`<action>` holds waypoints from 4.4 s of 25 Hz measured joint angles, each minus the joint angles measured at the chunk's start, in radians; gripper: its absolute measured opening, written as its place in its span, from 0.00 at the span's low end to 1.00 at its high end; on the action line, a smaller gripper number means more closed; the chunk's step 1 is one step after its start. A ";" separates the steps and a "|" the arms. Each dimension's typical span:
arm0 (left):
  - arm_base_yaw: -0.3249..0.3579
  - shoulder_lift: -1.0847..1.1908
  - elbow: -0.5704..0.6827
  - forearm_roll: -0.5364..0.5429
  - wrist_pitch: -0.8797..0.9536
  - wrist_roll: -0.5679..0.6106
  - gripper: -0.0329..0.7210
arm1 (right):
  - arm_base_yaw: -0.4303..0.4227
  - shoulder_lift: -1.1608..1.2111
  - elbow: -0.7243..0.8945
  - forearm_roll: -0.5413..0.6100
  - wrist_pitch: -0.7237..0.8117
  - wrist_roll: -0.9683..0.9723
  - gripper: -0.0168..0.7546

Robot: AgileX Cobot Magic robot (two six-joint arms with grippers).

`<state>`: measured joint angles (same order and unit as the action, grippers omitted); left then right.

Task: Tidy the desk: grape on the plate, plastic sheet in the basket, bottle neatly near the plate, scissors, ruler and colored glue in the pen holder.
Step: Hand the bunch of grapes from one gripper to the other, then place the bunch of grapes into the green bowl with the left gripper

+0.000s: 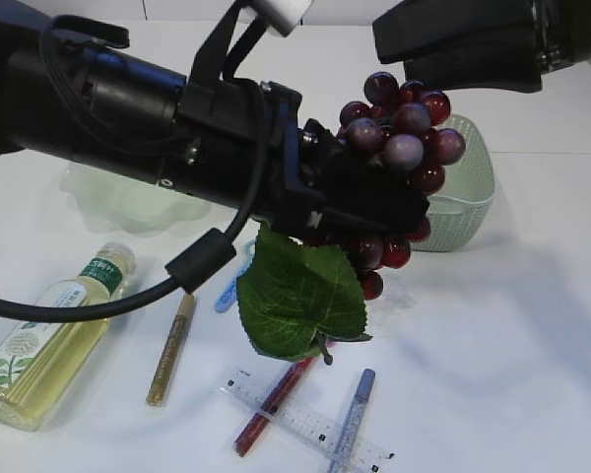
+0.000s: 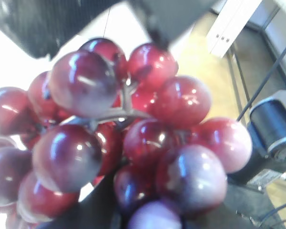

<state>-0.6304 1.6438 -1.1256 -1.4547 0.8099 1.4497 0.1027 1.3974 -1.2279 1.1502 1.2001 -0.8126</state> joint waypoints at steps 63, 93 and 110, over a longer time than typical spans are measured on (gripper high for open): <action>0.095 0.000 -0.335 1.776 0.409 -1.737 0.22 | 0.000 0.000 0.000 -1.057 0.023 0.715 0.70; 0.347 0.126 -0.335 1.833 -0.424 -1.869 0.23 | 0.000 -0.002 0.000 -1.058 0.035 0.733 0.67; 0.429 0.387 -0.335 1.801 -0.821 -1.876 0.24 | 0.000 -0.002 0.000 -1.058 0.034 0.737 0.67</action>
<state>-0.2009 2.0309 -1.4606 0.3460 -0.0113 -0.4264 0.1027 1.3957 -1.2279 0.0926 1.2345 -0.0759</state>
